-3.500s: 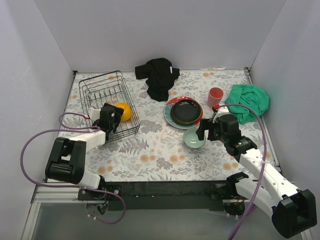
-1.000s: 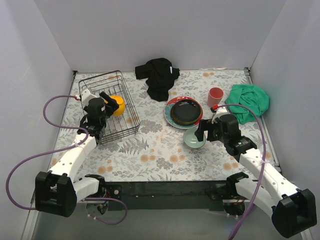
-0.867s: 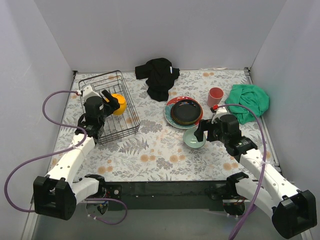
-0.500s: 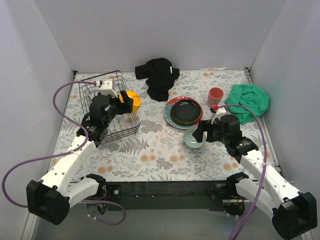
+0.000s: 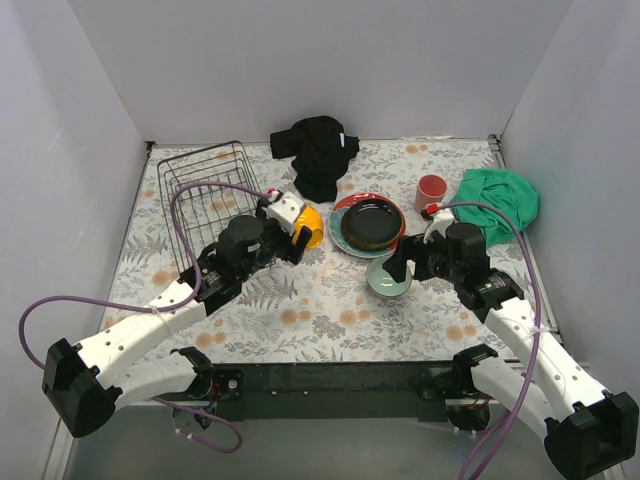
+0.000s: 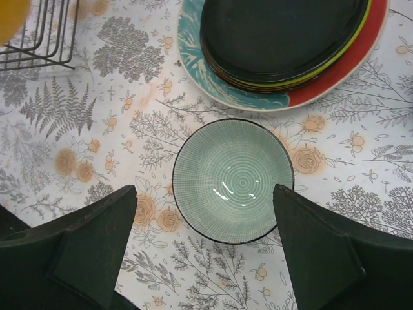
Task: Unload the mixed dishes from the dish rack
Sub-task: Place the bowl at the center of the board.
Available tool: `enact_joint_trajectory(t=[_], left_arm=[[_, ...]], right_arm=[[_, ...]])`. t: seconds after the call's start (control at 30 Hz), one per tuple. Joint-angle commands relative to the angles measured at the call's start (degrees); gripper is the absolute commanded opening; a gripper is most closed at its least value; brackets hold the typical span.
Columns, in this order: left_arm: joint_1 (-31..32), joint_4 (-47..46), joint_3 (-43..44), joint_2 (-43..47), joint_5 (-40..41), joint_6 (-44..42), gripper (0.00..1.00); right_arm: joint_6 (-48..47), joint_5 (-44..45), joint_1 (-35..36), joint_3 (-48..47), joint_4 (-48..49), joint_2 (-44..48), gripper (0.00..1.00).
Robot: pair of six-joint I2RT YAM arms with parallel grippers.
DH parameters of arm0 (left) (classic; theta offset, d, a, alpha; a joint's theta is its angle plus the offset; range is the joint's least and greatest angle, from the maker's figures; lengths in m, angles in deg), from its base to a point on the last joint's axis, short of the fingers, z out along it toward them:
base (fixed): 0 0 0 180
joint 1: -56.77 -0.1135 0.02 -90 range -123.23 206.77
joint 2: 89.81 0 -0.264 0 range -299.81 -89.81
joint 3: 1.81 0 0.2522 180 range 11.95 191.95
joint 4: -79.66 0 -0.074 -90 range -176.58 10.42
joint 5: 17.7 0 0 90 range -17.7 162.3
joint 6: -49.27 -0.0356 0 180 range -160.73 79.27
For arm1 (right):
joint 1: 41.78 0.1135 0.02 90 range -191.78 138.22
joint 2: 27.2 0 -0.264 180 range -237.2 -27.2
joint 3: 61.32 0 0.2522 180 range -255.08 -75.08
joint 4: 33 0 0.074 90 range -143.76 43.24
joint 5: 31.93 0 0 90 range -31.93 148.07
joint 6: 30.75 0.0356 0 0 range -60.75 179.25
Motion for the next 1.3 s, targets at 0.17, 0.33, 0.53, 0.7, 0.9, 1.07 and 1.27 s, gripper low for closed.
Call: enact_joint_trajectory(t=[0.17,0.33,0.53,0.7,0.9,1.07,1.27], left_arm=[[12.70,-4.18,-4.81,2.05,4.24,-16.32,0.47],[21.39,-6.03,-6.83,1.70,9.87,-22.31,0.47],[31.24,-6.56,-9.73,0.38,17.42,-30.74,0.48],[34.86,-6.56,-11.31,-0.41,19.28,-34.27,0.51],[39.34,-6.21,-12.54,-2.25,20.68,-38.40,0.54],[42.33,-5.59,-12.81,-2.87,20.33,-39.63,0.56],[43.83,-5.06,-12.63,-3.48,19.63,-40.34,0.57]], right_arm=[[-3.56,-12.77,-0.11,-5.62,1.63,-2.19,0.94],[-6.02,-19.98,-0.11,-8.52,2.34,-4.83,0.93],[-7.43,-32.28,-0.11,-8.88,6.38,-7.20,0.91],[-8.83,-37.74,0.24,-8.35,8.23,-7.73,0.91],[-11.29,-43.37,4.10,-8.35,8.32,-10.80,0.92],[-16.11,-42.84,7.97,-9.14,5.42,-12.74,0.92],[-20.95,-45.21,11.05,-10.99,0.77,-15.37,0.92]])
